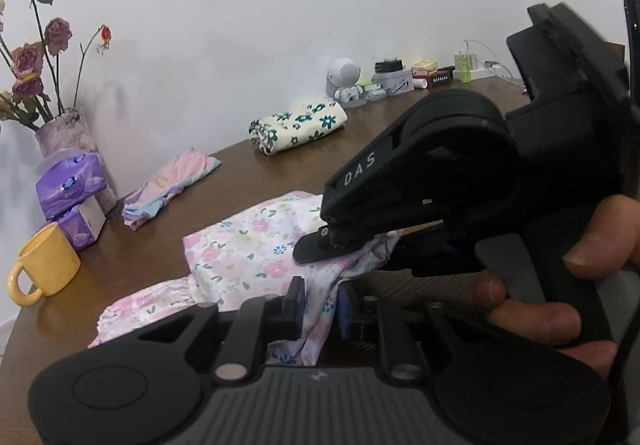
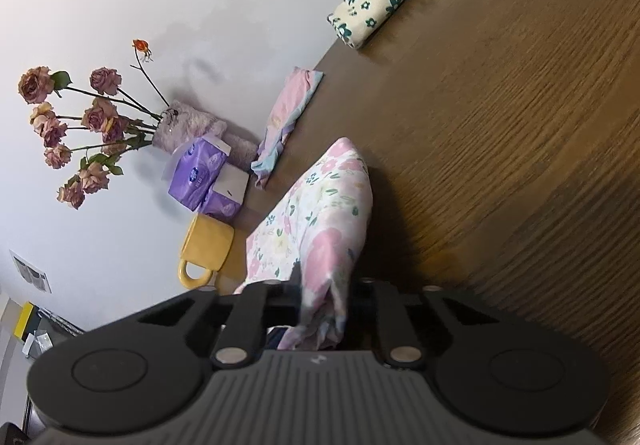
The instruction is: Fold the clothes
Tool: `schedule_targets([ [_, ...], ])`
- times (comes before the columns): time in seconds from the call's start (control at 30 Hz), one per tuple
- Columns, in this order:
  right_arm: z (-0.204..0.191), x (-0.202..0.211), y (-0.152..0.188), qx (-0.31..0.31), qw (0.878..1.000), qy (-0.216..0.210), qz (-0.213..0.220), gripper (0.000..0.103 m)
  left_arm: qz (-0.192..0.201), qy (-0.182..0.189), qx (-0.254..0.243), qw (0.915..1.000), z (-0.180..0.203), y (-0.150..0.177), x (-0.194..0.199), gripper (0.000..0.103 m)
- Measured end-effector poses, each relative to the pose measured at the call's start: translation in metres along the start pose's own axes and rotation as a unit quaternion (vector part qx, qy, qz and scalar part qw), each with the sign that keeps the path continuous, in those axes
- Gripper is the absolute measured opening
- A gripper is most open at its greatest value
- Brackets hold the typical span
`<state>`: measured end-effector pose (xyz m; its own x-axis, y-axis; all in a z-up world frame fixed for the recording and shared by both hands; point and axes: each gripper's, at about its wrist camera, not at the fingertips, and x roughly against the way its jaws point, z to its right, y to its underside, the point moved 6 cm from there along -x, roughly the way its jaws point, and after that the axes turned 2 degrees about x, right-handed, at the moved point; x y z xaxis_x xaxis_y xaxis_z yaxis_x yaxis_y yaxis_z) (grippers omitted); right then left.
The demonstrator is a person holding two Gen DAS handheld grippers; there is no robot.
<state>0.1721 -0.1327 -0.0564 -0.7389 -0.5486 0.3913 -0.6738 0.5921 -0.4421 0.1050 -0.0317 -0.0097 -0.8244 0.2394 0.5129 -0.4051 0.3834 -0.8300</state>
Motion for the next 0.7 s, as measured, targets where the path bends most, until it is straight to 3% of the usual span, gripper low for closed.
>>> schedule_targets([
  [0.23, -0.004, -0.003, -0.002, 0.019, 1.000, 0.017, -0.006, 0.010, 0.012, 0.005, 0.015, 0.9998, -0.015, 0.001, 0.020, 0.017],
  [0.43, -0.013, -0.001, -0.004, 0.064, 0.997, 0.043, -0.005, 0.010, 0.011, 0.009, 0.060, 0.9981, -0.040, 0.000, 0.032, 0.017],
  [0.7, -0.021, 0.018, -0.024, 0.152, 0.984, 0.095, 0.007, 0.010, -0.015, -0.029, 0.105, 0.9940, -0.079, 0.003, 0.022, 0.017],
])
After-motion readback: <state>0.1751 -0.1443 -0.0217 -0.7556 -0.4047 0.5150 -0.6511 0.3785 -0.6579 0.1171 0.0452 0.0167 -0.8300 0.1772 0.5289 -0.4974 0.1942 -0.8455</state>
